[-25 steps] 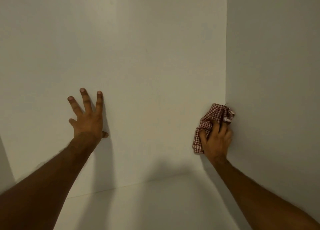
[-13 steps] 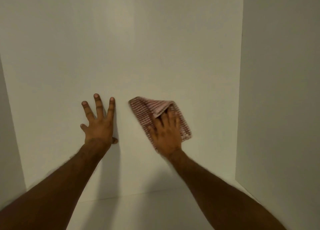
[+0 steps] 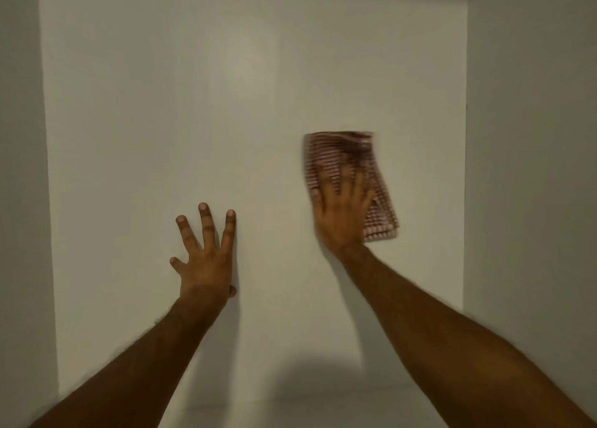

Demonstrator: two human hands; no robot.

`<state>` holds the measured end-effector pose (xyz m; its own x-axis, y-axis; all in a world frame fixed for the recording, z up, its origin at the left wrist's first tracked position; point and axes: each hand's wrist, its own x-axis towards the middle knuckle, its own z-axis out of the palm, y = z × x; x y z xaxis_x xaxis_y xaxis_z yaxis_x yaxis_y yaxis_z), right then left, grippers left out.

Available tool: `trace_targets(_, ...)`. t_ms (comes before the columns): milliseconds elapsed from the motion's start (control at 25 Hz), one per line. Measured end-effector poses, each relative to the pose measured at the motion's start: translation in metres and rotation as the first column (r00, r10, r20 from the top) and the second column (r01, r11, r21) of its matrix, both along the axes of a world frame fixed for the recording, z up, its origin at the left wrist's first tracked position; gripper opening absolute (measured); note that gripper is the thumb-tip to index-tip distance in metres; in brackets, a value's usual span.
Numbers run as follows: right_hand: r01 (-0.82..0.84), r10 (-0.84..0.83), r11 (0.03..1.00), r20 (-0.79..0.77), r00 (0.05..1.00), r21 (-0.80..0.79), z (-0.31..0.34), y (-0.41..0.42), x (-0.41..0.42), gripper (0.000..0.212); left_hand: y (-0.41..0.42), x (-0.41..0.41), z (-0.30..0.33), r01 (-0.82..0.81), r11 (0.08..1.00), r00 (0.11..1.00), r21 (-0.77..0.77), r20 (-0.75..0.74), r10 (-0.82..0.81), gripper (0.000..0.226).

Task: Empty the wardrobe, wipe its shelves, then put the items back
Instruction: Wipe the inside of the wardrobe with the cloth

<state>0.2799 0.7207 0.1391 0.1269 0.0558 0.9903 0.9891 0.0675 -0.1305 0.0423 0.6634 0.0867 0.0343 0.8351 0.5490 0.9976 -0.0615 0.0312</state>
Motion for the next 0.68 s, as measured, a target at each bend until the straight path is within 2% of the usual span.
trace_targets(80,-0.065,0.088,0.994,0.294,0.952,-0.087,0.009,-0.006,-0.057,0.049,0.000,-0.001,0.000,0.017,1.000,1.000,-0.008,0.012,-0.017,0.152)
trace_targets(160,-0.086,0.147,0.983,0.406,0.902,-0.164,0.025,-0.010,-0.072,0.050,0.001,-0.002,0.000,0.023,1.000,1.000,-0.009,0.018,-0.023,0.152)
trace_targets(200,-0.081,0.144,0.982,0.401,0.905,-0.170,0.038,-0.009,-0.062,0.051,0.001,-0.002,0.000,0.022,1.000,1.000,-0.006,0.009,-0.022,0.152)
trace_targets(240,-0.072,0.120,0.986,0.346,0.931,-0.149,0.050,-0.007,-0.042,0.051,0.000,-0.003,-0.001,0.015,1.000,1.000,-0.006,-0.002,-0.015,0.152)
trace_targets(320,-0.016,0.022,0.995,0.064,0.998,-0.095,0.077,-0.005,0.020,0.055,-0.001,-0.002,-0.002,-0.010,1.000,1.000,-0.008,-0.012,0.010,0.150)
trace_targets(360,0.006,-0.018,0.995,-0.129,0.992,-0.097,0.090,-0.010,0.058,0.057,-0.001,-0.001,-0.002,-0.027,1.000,1.000,-0.003,-0.015,0.027,0.149)
trace_targets(440,-0.050,-0.023,0.988,-0.449,0.893,-0.149,0.113,-0.029,0.120,0.058,-0.001,0.001,-0.001,-0.051,0.999,0.998,0.004,-0.027,0.051,0.148)
trace_targets(480,-0.097,-0.008,0.980,-0.516,0.856,-0.176,0.124,-0.037,0.134,0.058,-0.002,0.001,0.000,-0.060,0.998,0.998,0.003,-0.031,0.060,0.148)
trace_targets(560,-0.128,-0.002,0.971,-0.546,0.838,-0.201,0.142,-0.040,0.129,0.057,-0.004,0.002,0.001,-0.069,0.997,0.997,-0.022,-0.028,0.068,0.147)
trace_targets(640,-0.125,-0.001,0.971,-0.527,0.850,-0.204,0.161,-0.033,0.090,0.055,-0.004,0.002,0.003,-0.070,0.997,0.997,-0.039,-0.031,0.069,0.147)
trace_targets(680,-0.114,0.004,0.971,-0.468,0.883,-0.208,0.170,-0.030,0.062,0.054,-0.004,0.002,0.003,-0.071,0.996,0.997,-0.046,-0.024,0.070,0.147)
